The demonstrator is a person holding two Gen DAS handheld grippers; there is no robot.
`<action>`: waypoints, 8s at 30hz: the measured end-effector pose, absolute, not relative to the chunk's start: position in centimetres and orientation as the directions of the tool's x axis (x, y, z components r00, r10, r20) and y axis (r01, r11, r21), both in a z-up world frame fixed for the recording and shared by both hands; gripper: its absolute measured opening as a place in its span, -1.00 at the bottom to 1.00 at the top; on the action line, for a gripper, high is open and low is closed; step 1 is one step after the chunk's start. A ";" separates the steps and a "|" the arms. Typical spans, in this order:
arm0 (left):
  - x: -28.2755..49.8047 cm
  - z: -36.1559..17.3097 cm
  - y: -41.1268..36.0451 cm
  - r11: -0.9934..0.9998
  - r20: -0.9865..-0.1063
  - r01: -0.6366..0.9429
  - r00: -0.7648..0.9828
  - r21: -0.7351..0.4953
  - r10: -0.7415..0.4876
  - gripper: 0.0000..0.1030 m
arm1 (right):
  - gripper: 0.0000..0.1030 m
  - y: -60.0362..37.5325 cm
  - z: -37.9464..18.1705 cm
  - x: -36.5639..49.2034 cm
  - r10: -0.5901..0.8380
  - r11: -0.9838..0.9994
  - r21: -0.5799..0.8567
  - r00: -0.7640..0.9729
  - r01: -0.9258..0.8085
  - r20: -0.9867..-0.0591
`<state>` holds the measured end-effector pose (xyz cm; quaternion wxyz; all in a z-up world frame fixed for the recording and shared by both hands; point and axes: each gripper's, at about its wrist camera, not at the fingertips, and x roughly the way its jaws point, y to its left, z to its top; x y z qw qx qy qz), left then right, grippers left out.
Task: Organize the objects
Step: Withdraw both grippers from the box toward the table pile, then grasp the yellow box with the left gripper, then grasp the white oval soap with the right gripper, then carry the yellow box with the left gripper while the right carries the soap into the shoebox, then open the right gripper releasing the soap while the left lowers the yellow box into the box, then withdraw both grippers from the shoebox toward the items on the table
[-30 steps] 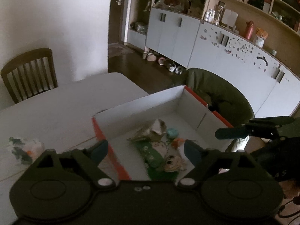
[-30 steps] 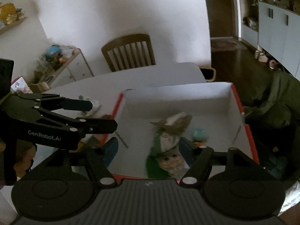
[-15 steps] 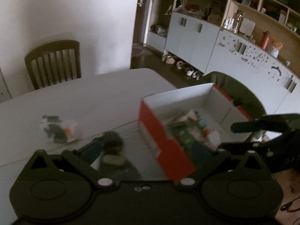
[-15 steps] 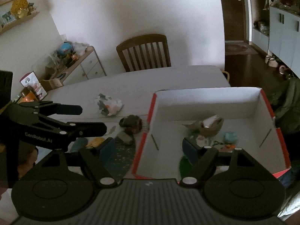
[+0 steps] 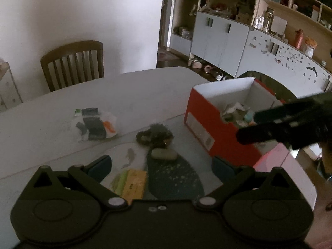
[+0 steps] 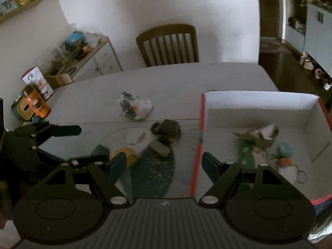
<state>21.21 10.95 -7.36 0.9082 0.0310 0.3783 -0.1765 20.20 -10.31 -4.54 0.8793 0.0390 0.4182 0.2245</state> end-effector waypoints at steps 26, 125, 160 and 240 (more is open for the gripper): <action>23.4 -15.7 13.0 0.934 -0.780 0.354 0.570 -0.051 -0.259 0.53 | 0.54 -0.1 -14.7 28.6 0.275 0.946 0.173 0.391 -0.276 -0.878; 24.0 -5.1 -8.5 0.884 -0.752 0.467 0.573 -0.027 -0.326 -0.45 | -0.60 -25.6 -5.8 20.5 0.261 0.965 0.217 0.632 -0.147 -0.729; 31.1 -13.6 -16.4 0.872 -0.906 0.479 0.319 -0.099 -0.278 -0.44 | -0.58 -28.4 -14.6 28.3 0.200 0.972 0.111 0.477 -0.208 -0.856; 22.9 -4.5 14.9 0.969 -0.702 0.226 0.674 -0.099 -0.229 0.98 | 0.58 -5.3 -2.8 20.6 0.416 0.904 0.247 0.590 -0.349 -0.692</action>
